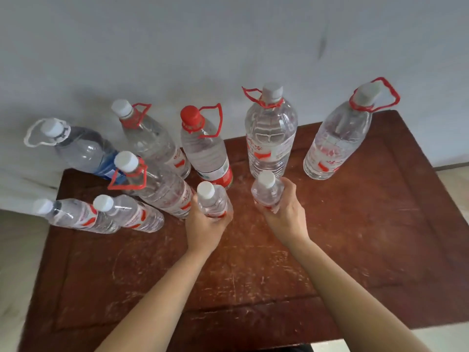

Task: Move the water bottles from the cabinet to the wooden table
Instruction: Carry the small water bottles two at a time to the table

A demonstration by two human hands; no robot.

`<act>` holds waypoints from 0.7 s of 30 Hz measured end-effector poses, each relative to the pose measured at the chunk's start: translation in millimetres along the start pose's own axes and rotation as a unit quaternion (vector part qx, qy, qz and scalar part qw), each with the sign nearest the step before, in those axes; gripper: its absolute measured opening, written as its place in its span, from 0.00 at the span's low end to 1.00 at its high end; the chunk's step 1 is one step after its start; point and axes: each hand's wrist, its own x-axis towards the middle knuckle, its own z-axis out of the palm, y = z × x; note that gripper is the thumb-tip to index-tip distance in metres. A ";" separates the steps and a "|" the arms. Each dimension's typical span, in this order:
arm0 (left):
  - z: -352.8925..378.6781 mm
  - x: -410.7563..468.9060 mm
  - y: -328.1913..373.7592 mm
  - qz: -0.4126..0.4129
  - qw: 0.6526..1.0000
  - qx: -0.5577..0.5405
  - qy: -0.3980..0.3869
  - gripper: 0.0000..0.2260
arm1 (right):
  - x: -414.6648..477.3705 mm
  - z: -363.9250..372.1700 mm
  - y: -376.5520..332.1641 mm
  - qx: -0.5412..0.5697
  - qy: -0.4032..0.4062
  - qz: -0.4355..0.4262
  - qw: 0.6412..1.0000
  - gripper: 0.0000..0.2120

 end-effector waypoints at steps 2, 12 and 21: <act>3.5 -2.5 -5.0 -0.003 1.000 0.011 0.009 0.28 | 1.0 -1.0 5.6 -0.006 -0.006 -0.016 1.000 0.37; -3.3 -9.5 -0.4 -0.008 0.999 0.023 -0.038 0.31 | -0.3 -9.3 8.4 -0.026 -0.039 -0.027 0.999 0.40; -62.6 -18.4 15.4 0.173 0.977 0.090 -0.086 0.31 | -59.9 -29.1 -42.9 -0.114 0.084 -0.041 0.989 0.42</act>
